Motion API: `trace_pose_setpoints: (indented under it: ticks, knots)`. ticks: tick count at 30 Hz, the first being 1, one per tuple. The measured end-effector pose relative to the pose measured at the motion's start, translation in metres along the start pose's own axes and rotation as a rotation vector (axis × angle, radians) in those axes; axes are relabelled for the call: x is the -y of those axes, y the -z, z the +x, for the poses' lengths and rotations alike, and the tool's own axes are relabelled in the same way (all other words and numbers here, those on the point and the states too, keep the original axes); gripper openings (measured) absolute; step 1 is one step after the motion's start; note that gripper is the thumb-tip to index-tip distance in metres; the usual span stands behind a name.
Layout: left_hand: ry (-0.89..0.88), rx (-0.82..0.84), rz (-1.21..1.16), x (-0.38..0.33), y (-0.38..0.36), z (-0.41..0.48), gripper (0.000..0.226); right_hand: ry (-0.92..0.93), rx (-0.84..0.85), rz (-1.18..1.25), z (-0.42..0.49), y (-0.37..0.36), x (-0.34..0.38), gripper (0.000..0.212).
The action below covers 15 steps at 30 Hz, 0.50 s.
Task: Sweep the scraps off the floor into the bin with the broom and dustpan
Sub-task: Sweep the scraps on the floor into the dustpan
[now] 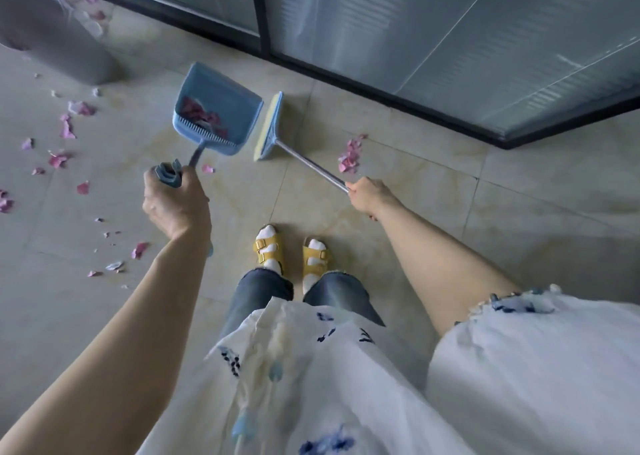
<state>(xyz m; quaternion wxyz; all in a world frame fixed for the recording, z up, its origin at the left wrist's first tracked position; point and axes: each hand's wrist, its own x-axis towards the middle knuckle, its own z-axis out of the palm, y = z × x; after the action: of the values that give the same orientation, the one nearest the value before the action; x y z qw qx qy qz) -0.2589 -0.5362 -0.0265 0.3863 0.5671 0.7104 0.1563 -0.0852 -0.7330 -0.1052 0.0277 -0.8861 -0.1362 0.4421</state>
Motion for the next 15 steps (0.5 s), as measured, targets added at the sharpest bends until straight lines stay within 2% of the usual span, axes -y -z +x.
trace_pose_setpoints:
  ticks: [4,8,15]
  knots:
    - [-0.055,0.034,0.053,-0.006,-0.001,0.002,0.029,-0.129,-0.03,0.077,-0.007,-0.008,-0.037,0.043]
    - [-0.009,0.057,0.048,-0.014,-0.006,0.005,0.024,-0.234,-0.064,0.142,-0.025,-0.011,-0.077,0.043]
    - [0.027,0.06,0.033,-0.023,-0.015,-0.011,0.03,-0.375,-0.079,0.303,-0.08,-0.021,-0.12,0.041]
